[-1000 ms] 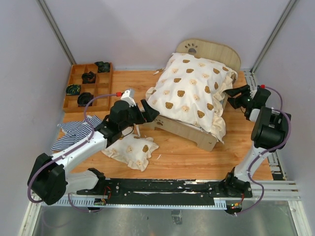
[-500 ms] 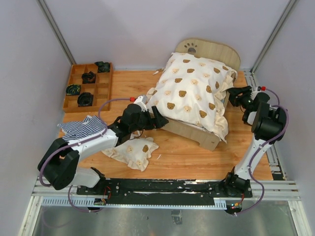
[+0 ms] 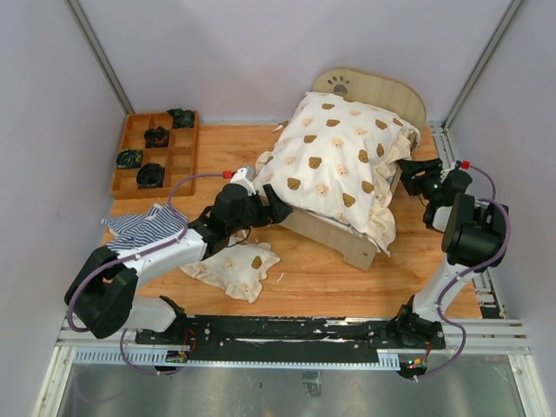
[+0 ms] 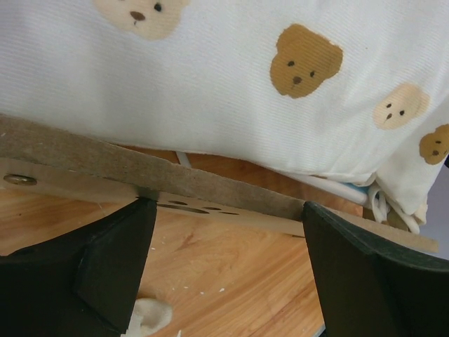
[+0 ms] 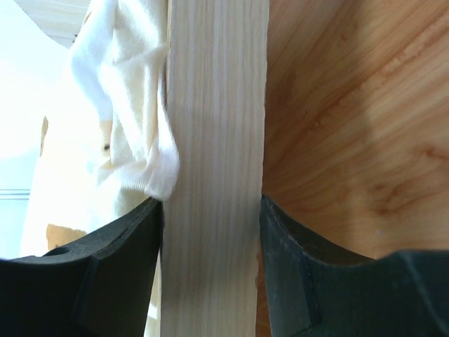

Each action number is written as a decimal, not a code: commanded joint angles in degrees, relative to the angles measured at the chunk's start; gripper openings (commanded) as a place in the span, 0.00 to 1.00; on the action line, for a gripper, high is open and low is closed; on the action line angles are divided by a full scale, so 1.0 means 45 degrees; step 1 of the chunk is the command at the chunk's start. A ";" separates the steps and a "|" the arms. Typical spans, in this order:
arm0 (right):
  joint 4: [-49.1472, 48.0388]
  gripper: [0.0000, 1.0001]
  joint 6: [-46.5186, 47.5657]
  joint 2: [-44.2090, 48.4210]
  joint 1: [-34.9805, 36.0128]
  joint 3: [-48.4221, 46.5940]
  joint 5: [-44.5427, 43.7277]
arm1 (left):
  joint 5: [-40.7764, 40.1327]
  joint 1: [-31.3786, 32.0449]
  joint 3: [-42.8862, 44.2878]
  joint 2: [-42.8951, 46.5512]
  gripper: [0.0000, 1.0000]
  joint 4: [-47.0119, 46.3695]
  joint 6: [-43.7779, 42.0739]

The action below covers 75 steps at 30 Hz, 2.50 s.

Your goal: Set up the pet bed

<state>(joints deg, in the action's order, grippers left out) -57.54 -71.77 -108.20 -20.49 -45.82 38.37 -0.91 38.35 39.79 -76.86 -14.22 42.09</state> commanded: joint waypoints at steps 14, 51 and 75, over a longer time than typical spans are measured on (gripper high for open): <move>0.4589 0.32 0.3772 0.6278 -0.0270 0.1127 0.0747 | -0.1521 -0.0553 -0.0268 -0.0089 0.88 -0.0713 -0.0835; -0.0843 0.71 0.0031 -0.2873 -0.0274 -0.2997 0.1414 | -0.0688 0.1616 0.0351 0.0936 0.99 0.0423 0.1421; -0.5210 0.25 -0.1682 -0.2474 -0.0144 -0.3833 0.3295 | -0.2942 0.1673 0.0214 -0.0756 0.98 0.0580 0.1035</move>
<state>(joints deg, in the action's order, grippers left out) -68.23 -79.42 -128.05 -21.63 -64.99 48.69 -9.78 45.58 40.40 -81.17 -10.00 47.37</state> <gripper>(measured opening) 0.571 0.981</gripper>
